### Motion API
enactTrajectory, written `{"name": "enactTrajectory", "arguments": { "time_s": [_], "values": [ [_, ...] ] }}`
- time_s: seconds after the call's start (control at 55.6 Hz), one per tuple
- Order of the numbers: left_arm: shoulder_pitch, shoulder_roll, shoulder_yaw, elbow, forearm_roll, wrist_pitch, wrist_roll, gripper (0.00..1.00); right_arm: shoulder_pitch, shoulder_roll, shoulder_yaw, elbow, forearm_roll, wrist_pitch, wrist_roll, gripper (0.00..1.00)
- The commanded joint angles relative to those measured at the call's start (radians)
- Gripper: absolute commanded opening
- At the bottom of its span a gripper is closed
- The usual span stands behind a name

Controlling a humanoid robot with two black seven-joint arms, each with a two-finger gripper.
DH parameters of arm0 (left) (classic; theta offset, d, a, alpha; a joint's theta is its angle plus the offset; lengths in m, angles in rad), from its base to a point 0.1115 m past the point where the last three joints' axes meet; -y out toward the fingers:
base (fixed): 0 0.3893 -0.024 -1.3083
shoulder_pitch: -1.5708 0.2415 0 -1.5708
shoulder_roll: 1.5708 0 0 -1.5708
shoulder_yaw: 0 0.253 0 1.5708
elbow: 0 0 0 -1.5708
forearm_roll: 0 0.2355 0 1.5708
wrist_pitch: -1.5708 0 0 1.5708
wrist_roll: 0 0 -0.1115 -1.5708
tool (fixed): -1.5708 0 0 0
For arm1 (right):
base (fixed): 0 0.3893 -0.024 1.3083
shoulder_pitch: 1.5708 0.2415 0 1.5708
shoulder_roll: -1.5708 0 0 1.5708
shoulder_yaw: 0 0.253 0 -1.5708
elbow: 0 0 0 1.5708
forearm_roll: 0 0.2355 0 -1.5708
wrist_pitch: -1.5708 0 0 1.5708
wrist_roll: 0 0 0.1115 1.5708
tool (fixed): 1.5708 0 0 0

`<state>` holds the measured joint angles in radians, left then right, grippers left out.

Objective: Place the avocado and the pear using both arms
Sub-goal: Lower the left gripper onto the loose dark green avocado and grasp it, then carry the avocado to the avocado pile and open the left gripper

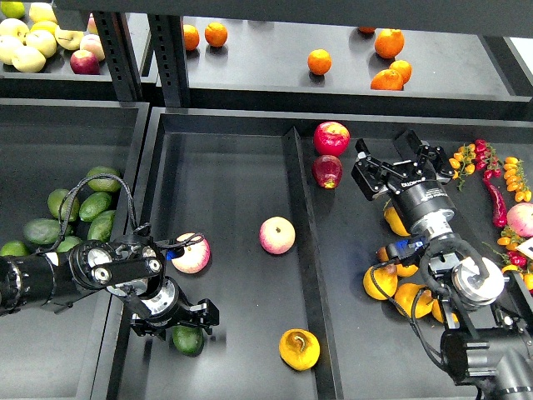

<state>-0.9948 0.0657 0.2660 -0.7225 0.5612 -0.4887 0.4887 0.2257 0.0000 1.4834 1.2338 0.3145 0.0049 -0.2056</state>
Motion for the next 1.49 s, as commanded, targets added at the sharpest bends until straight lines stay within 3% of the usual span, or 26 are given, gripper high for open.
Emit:
{"name": "enactTrajectory", "arguments": {
  "time_s": [0.0, 0.252, 0.27, 0.539, 0.593, 0.791, 1.042, 1.474],
  "values": [
    [0.007, -0.01, -0.002, 0.0, -0.001, 0.0, 0.0, 0.96, -0.003, 0.0, 0.0, -0.001, 0.0, 0.001, 0.0, 1.0],
    [0.007, -0.041, -0.039, 0.031, 0.0, 0.0, 0.0, 0.79, -0.005, 0.0, 0.0, -0.001, 0.0, 0.004, 0.0, 1.0],
    [0.007, -0.043, -0.042, 0.04, 0.0, 0.0, 0.0, 0.74, -0.005, 0.0, 0.0, -0.001, 0.0, 0.004, 0.0, 1.0],
    [0.019, -0.041, -0.054, 0.071, -0.003, 0.0, 0.0, 0.48, -0.009, 0.0, -0.002, -0.001, 0.0, 0.006, 0.0, 1.0],
    [0.021, -0.041, -0.062, 0.08, -0.009, 0.0, 0.0, 0.38, -0.011, 0.0, 0.0, -0.001, 0.0, 0.006, 0.0, 1.0],
    [0.028, -0.043, -0.096, 0.109, -0.012, 0.0, 0.0, 0.22, -0.013, 0.0, 0.0, -0.001, 0.0, 0.013, 0.0, 1.0],
    [-0.018, -0.021, -0.155, 0.103, -0.087, 0.0, 0.0, 0.18, -0.023, 0.0, -0.002, 0.001, 0.0, 0.015, 0.0, 1.0],
    [-0.136, 0.207, -0.268, 0.083, -0.241, 0.0, 0.0, 0.18, -0.032, 0.0, -0.008, 0.001, 0.002, 0.015, -0.003, 1.0]
  ]
}}
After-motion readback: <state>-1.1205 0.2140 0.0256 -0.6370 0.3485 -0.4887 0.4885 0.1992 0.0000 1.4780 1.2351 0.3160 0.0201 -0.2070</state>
